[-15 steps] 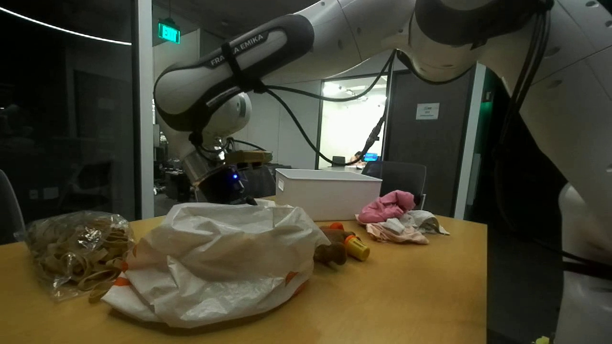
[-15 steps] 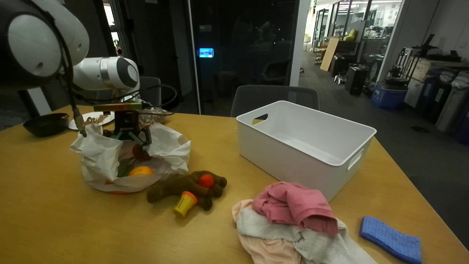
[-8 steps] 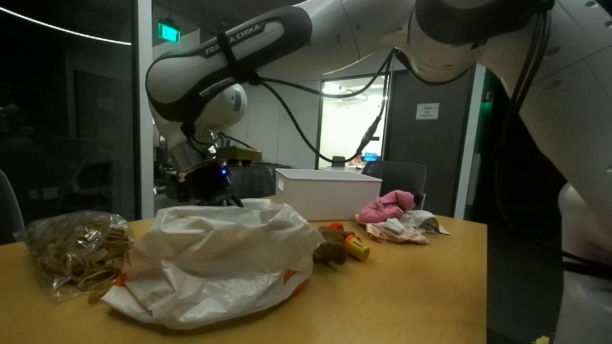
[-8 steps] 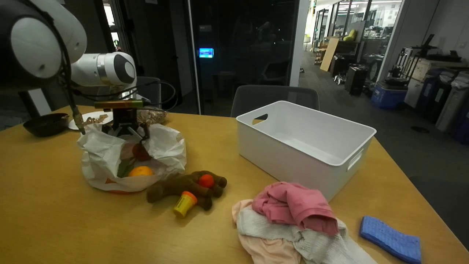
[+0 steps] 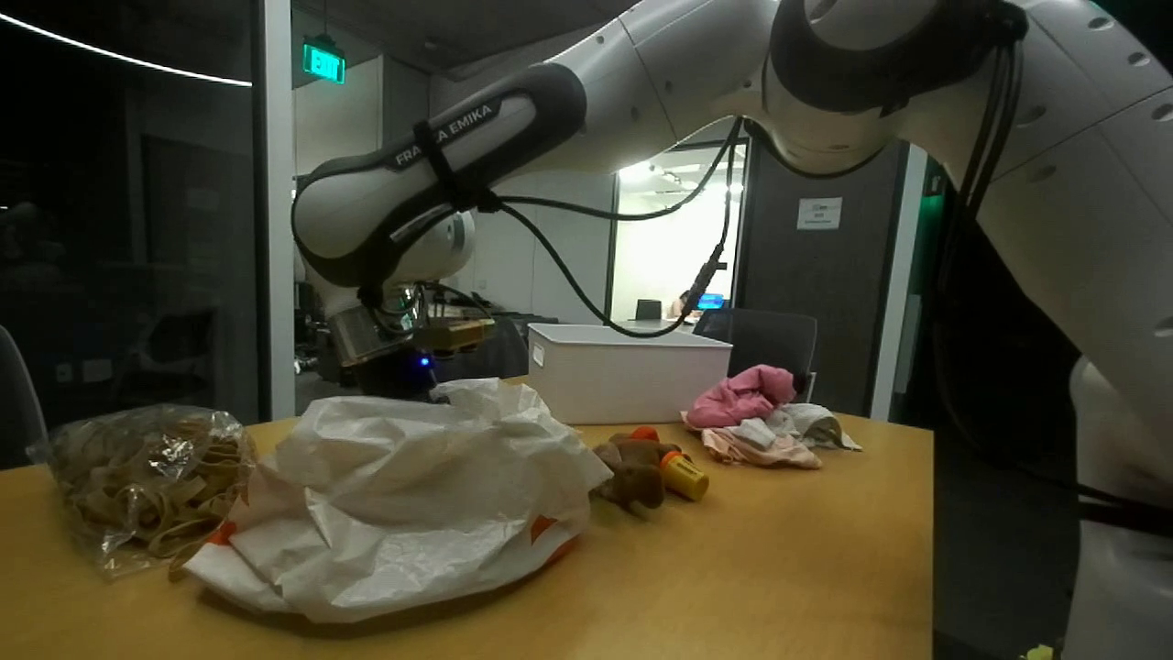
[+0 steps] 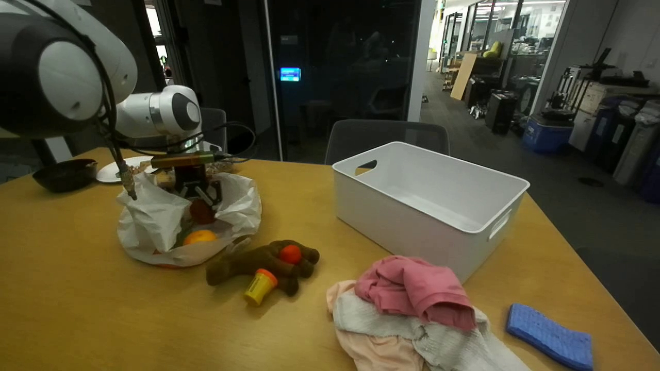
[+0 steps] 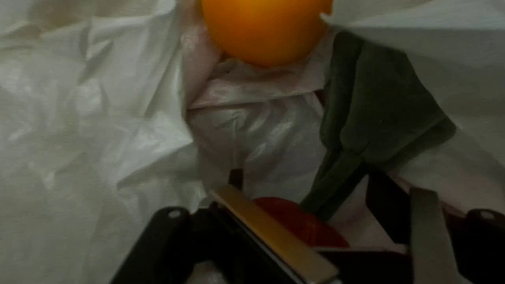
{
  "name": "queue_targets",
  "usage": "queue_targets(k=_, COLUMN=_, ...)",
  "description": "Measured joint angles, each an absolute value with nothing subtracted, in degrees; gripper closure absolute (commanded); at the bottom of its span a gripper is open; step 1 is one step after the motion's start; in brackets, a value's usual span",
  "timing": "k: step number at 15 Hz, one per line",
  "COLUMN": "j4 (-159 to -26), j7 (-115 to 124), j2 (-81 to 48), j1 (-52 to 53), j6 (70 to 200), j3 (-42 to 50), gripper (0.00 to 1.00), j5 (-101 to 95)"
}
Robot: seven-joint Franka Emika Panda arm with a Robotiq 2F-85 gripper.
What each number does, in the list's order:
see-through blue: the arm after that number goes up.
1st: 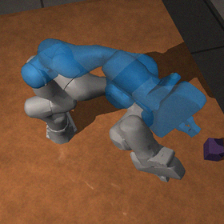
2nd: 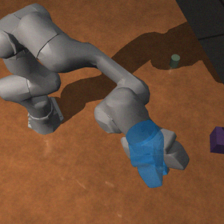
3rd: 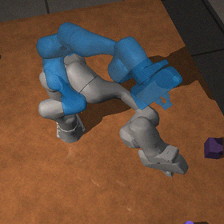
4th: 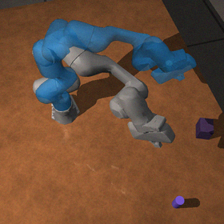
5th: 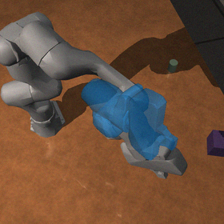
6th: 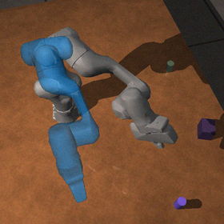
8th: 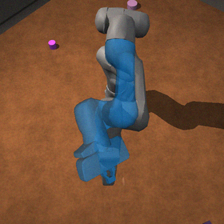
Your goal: Take all the toys out of the carrier bag
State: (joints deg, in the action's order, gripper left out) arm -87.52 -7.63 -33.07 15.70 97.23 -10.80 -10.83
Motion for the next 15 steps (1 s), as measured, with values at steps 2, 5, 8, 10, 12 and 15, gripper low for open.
queue_targets(k=2, j4=-87.45, j7=-7.68, j2=-32.93, j1=15.70, j6=97.23, j3=-10.77, gripper=0.64, j5=-10.84)
queue_targets(k=5, j4=-87.15, j7=-7.71, j2=-32.45, j1=15.65, j6=97.22, j3=-10.77, gripper=0.88, j5=-10.84)
queue_targets(k=8, j4=-86.76, j7=-7.70, j2=-31.68, j1=15.51, j6=97.01, j3=-10.66, gripper=1.00, j5=-10.84)
queue_targets(k=10, j4=-86.47, j7=-7.67, j2=-31.07, j1=15.35, j6=96.58, j3=-10.47, gripper=1.00, j5=-10.84)
queue_targets(k=12, j4=-85.88, j7=-7.63, j2=-30.60, j1=15.16, j6=95.49, j3=-10.24, gripper=0.98, j5=-10.84)
queue_targets(k=15, j4=-84.87, j7=-7.29, j2=-29.62, j1=14.96, j6=92.82, j3=-9.70, gripper=0.98, j5=-10.84)
